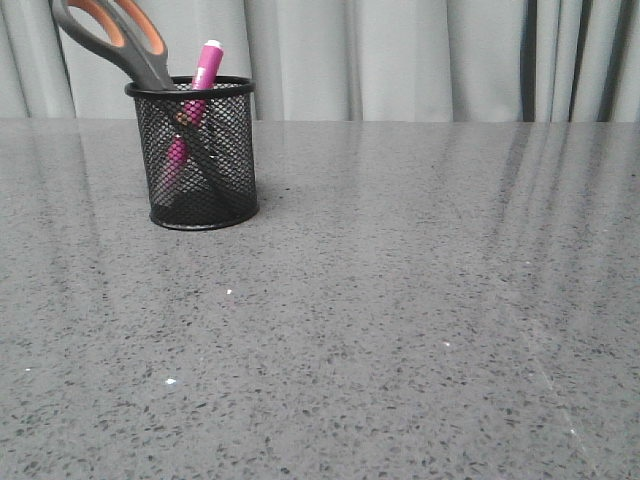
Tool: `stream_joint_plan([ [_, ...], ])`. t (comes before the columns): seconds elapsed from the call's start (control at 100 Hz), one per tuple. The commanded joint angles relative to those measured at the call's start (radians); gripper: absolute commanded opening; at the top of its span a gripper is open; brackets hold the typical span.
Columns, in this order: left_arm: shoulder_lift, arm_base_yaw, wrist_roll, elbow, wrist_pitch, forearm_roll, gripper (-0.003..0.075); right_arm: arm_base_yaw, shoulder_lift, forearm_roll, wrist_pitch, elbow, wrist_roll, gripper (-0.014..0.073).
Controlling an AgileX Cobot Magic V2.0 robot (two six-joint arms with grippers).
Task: Put pen and scissors into bin
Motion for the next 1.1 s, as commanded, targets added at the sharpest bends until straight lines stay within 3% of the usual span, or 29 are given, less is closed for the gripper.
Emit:
stream_joint_plan([
  [0.0, -0.026, 0.003, -0.006, 0.023, -0.077, -0.005, -0.0022, -0.007, 0.007, 0.005, -0.068, 0.013, -0.004, -0.0068],
  [0.29, -0.026, 0.003, -0.006, 0.023, -0.077, -0.005, -0.0022, -0.007, 0.007, 0.003, -0.049, 0.013, -0.019, -0.0068],
  [0.51, -0.026, 0.003, -0.006, 0.023, -0.077, -0.005, -0.0022, 0.0, -0.088, 0.029, 0.398, 0.013, -0.07, -0.0068],
  [0.62, -0.026, 0.003, -0.006, 0.023, -0.077, -0.005, -0.0022, 0.0, -0.2, 0.031, 0.522, 0.013, -0.141, -0.0068],
  [0.73, -0.026, 0.003, -0.006, 0.023, -0.077, -0.005, -0.0022, 0.0, -0.27, 0.064, 0.525, 0.017, -0.235, -0.0068],
  [1.09, -0.025, 0.003, -0.006, 0.023, -0.077, -0.005, -0.0022, 0.0, -0.27, 0.06, 0.563, 0.017, -0.235, -0.0068],
])
